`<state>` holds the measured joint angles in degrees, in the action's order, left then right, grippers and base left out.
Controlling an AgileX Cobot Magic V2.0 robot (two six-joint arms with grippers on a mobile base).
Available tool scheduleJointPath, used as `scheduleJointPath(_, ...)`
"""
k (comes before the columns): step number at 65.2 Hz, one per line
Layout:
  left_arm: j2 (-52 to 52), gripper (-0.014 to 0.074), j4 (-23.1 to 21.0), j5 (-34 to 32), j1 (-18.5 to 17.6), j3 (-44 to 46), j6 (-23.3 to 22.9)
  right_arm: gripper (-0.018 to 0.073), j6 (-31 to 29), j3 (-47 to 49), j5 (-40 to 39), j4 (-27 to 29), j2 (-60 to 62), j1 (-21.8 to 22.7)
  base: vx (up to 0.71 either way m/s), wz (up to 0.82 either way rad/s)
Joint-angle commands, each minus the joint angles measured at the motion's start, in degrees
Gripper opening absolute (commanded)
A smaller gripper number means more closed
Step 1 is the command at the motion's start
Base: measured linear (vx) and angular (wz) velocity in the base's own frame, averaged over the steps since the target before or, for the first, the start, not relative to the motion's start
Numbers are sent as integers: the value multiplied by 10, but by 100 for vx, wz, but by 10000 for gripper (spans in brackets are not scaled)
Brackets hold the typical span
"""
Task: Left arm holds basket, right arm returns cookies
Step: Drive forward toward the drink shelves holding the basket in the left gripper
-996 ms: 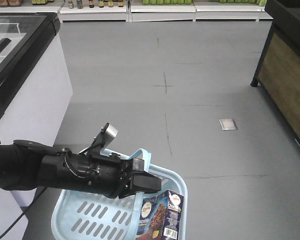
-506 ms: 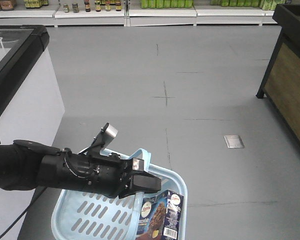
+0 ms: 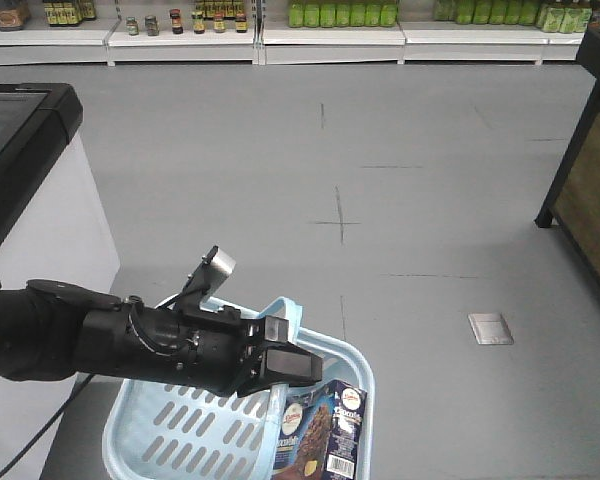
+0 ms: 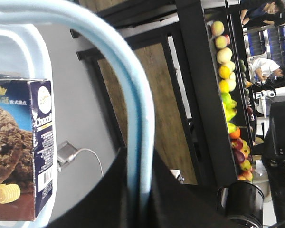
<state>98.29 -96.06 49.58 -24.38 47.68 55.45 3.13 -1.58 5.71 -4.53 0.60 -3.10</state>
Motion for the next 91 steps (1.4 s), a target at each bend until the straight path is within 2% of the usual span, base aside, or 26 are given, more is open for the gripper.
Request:
scheduleJointPath(1, -33, -7, -53, 40, -1, 14, 6, -8, -6, -2, -44, -2, 7, 3, 40, 4)
scheduleJointPath(91, -32, -7, -53, 28, 1, 13, 6, -8, -6, -1, -46, -2, 5, 3, 41, 2)
